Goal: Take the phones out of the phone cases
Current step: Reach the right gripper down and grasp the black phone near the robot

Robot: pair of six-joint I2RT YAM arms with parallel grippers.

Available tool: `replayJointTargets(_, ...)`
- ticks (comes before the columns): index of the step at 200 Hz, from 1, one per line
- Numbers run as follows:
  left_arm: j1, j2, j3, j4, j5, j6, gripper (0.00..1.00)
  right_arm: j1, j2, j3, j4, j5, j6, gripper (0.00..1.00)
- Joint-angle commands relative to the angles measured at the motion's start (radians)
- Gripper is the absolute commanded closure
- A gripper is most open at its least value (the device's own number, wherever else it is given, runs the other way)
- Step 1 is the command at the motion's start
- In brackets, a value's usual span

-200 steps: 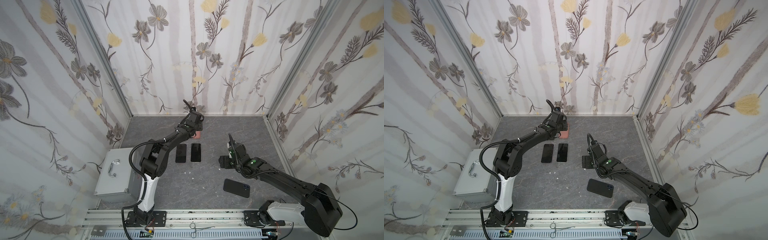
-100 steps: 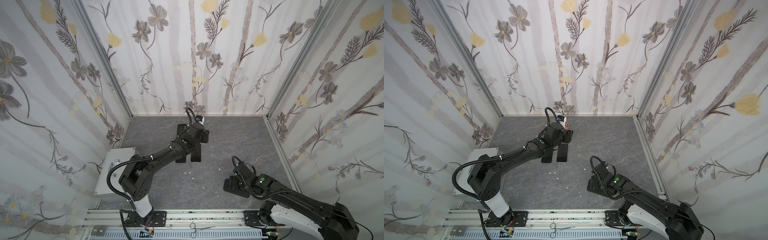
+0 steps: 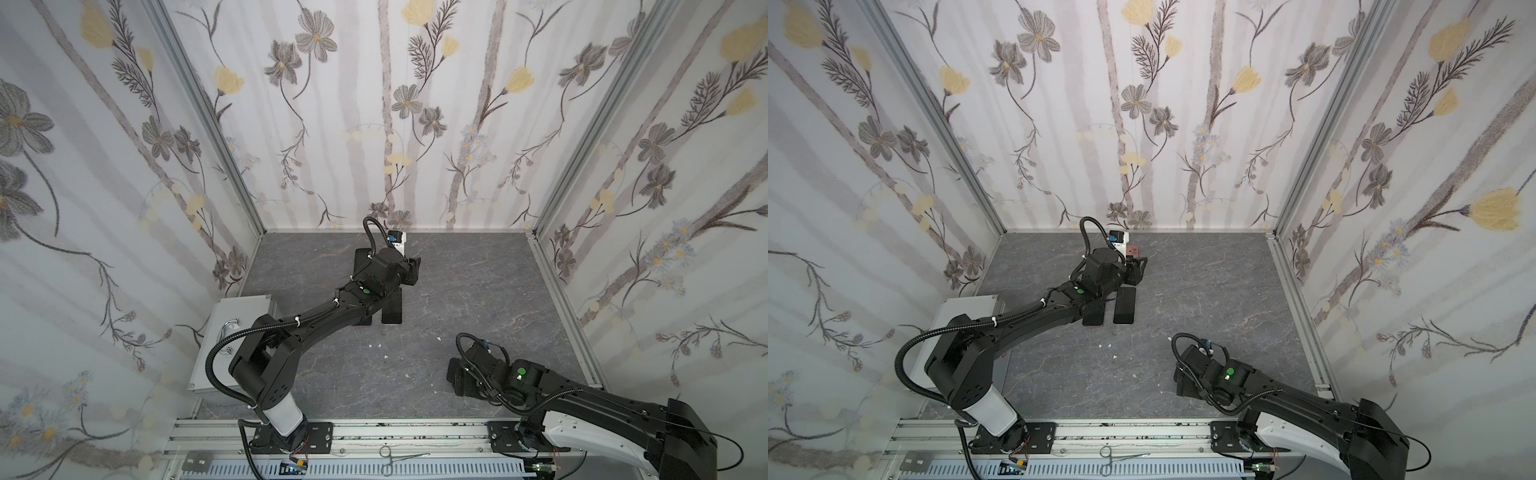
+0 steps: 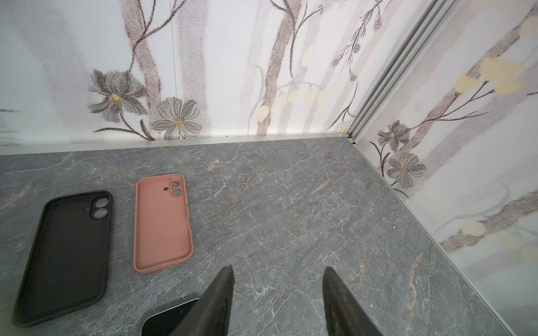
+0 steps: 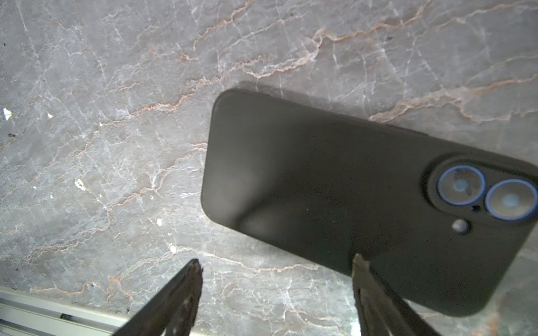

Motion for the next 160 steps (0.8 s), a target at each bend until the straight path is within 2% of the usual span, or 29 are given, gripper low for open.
replayJointTargets(1, -0.001, -0.010, -0.014, 0.044, 0.000, -0.010, 0.48, 0.005, -0.014, 0.020, -0.078, -0.049, 0.049, 0.21)
replayJointTargets(50, -0.005, -0.016, -0.033, 0.049, -0.010, -0.008, 0.48, 0.018, -0.052, 0.028, -0.120, -0.079, 0.056, 0.24)
replayJointTargets(109, -0.005, -0.024, -0.035, 0.050, -0.013, -0.002, 0.47, -0.007, 0.052, 0.010, -0.082, -0.013, 0.046, 0.22)
replayJointTargets(122, -0.005, -0.029, -0.034, 0.050, -0.015, 0.004, 0.47, -0.031, 0.066, 0.014, -0.071, 0.000, 0.036, 0.20)
replayJointTargets(136, -0.005, -0.034, -0.035, 0.049, -0.020, 0.011, 0.47, -0.076, 0.069, 0.014, -0.053, 0.014, 0.012, 0.13)
replayJointTargets(156, -0.006, -0.045, -0.040, 0.048, -0.026, 0.019, 0.47, -0.153, 0.064, 0.015, 0.000, 0.029, -0.035, 0.08)
replayJointTargets(160, -0.006, -0.048, -0.043, 0.049, -0.025, 0.019, 0.47, -0.196, 0.065, 0.014, 0.015, 0.029, -0.046, 0.07)
